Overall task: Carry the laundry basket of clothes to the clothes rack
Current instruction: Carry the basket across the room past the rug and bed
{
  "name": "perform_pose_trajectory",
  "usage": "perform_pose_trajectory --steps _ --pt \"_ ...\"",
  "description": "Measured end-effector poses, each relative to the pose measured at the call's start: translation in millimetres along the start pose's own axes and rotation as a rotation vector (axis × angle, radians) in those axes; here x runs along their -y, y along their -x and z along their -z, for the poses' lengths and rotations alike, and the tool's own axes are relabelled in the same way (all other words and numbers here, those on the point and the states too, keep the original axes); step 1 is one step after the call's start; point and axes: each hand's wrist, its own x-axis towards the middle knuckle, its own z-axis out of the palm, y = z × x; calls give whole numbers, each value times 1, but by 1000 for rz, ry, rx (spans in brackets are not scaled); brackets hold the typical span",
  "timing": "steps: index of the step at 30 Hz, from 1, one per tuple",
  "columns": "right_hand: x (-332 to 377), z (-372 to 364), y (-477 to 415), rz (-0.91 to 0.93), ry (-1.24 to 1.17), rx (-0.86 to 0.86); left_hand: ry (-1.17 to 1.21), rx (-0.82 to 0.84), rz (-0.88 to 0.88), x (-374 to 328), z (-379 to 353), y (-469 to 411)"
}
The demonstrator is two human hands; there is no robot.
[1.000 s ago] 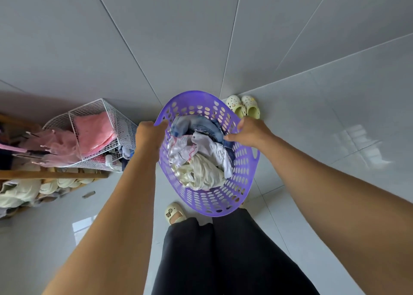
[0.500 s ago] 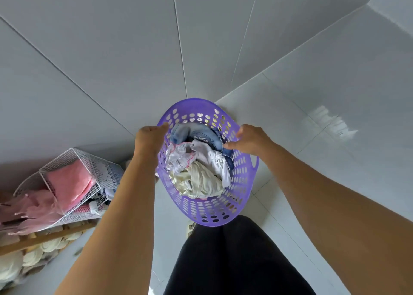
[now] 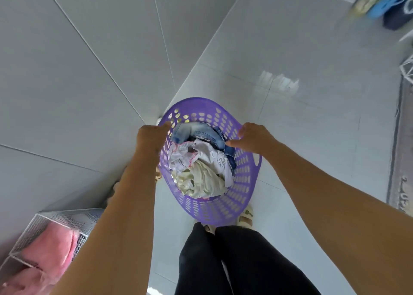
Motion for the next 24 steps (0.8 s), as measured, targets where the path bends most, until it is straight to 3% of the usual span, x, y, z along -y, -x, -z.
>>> perform_pose_trajectory --steps 10,24 --pt "-135 0 61 -258 -182 -40 -244 330 -152 -27 -118 71" --pt "-350 -27 188 -493 -442 -154 -564 555 -322 -22 -300 243"
